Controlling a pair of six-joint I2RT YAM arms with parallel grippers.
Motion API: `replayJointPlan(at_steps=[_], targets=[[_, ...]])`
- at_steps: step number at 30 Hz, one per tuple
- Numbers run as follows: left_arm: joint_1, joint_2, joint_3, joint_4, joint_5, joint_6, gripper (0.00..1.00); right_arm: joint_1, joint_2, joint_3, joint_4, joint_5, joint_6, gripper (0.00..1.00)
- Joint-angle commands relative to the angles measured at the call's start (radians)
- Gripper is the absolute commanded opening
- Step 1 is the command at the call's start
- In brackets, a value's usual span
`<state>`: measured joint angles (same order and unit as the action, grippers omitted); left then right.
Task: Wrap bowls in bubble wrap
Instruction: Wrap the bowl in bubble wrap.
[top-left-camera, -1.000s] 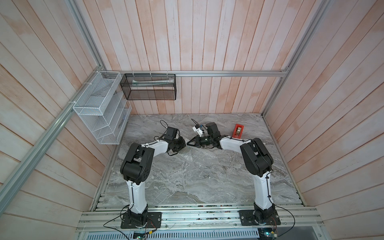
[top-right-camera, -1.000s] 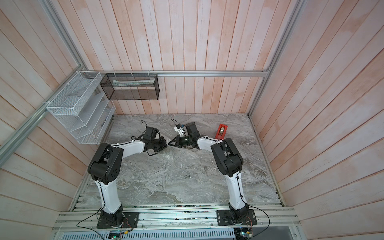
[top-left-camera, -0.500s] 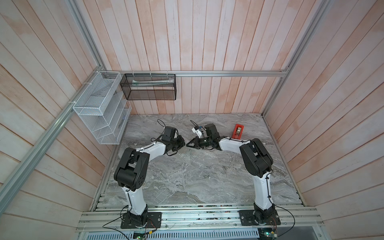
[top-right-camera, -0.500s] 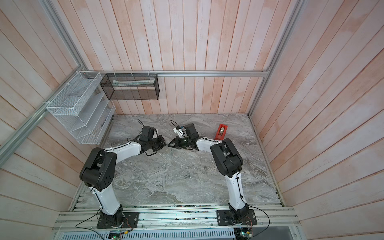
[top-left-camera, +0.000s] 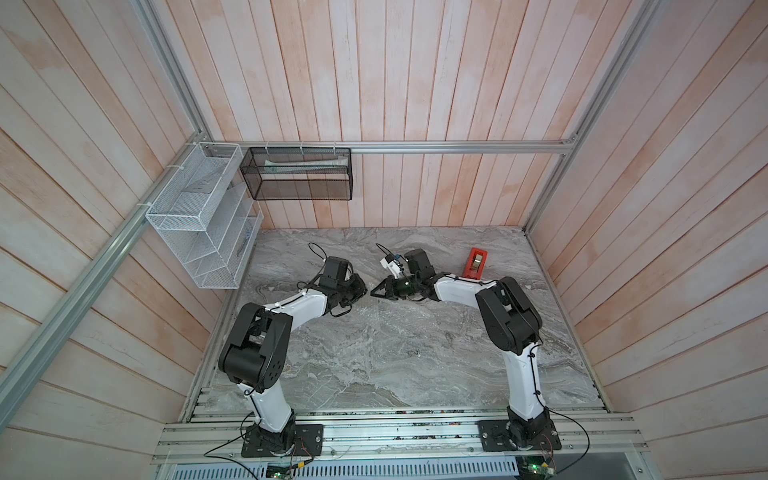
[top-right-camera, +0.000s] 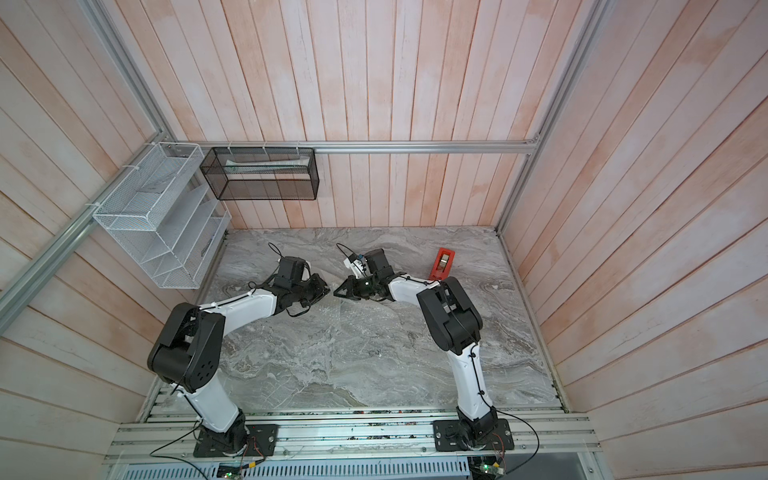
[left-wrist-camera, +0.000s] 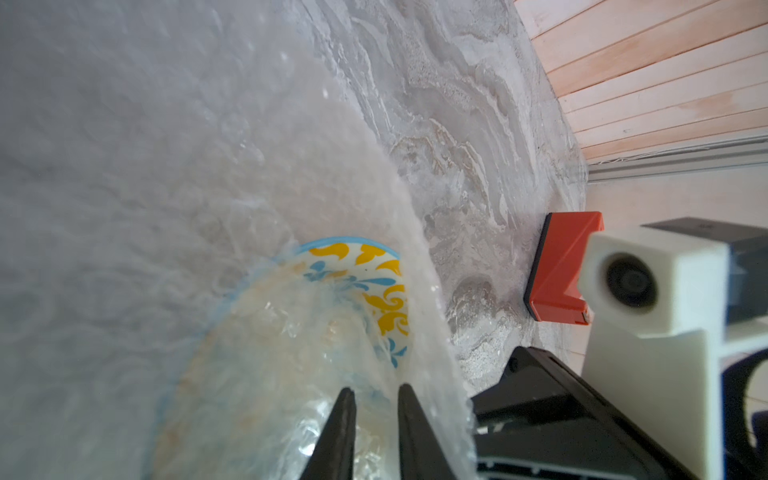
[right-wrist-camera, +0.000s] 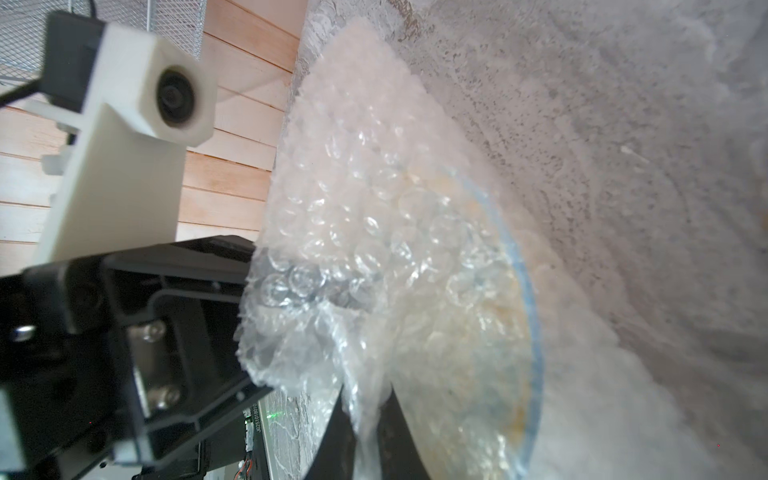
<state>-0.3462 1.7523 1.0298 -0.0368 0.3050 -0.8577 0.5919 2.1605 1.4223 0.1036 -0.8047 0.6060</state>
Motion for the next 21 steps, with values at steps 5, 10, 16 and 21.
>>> replayJointPlan(at_steps=[5,10,16,21], targets=[[0.025,-0.080,-0.043,-0.006,-0.061,0.003,0.25,0.023,0.047,0.053,-0.065,0.035,-0.049,0.12],[0.035,-0.169,-0.096,-0.039,-0.110,-0.001,0.30,0.029,0.055,0.072,-0.099,0.057,-0.074,0.11],[0.037,-0.295,-0.210,-0.099,-0.153,-0.044,0.43,0.044,0.059,0.095,-0.140,0.076,-0.107,0.12],[0.046,-0.324,-0.355,0.086,-0.069,-0.116,0.49,0.050,0.058,0.087,-0.146,0.068,-0.122,0.12]])
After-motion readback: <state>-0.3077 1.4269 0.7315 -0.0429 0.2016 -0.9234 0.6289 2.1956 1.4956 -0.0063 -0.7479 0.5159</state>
